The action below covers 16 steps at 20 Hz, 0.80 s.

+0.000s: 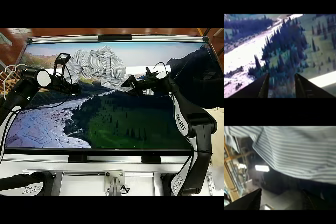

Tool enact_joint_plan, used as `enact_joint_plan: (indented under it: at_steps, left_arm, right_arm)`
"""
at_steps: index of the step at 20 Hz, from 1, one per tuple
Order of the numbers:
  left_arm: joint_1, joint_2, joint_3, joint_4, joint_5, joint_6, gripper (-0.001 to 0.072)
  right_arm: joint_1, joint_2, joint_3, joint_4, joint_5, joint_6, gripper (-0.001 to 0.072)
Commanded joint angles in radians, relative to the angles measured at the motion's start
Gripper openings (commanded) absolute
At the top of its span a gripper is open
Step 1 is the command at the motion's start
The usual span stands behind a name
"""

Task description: Fold the shirts.

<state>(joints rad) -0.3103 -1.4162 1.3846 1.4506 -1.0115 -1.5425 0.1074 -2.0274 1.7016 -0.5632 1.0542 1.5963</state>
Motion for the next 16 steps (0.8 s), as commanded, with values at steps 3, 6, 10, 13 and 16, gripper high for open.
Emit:
enact_joint_plan:
  at_steps: [3, 6, 10, 13, 16]
  left_arm:
    - [0.0, 0.0, 0.001, 0.0, 0.005, 0.0, 0.04]
    - [0.0, 0.0, 0.001, 0.0, 0.006, 0.0, 0.04]
    - [0.0, 0.0, 0.002, 0.0, 0.006, 0.0, 0.0397]
    - [0.0, 0.007, 0.003, 0.001, -0.002, 0.0, 0.0389]
    - [0.001, 0.035, 0.006, 0.001, -0.042, 0.0, 0.0389]
  right_arm:
    - [0.01, -0.02, 0.001, -0.028, -0.084, 0.116, 0.0604]
    - [0.015, -0.047, 0.001, -0.013, -0.132, 0.138, 0.0604]
    - [0.031, -0.063, 0.001, 0.027, -0.266, 0.14, 0.0273]
    - [0.027, -0.043, 0.001, 0.08, -0.291, 0.046, 0.0073]
    - [0.006, 0.056, 0.001, -0.181, -0.035, 0.039, 0.0072]
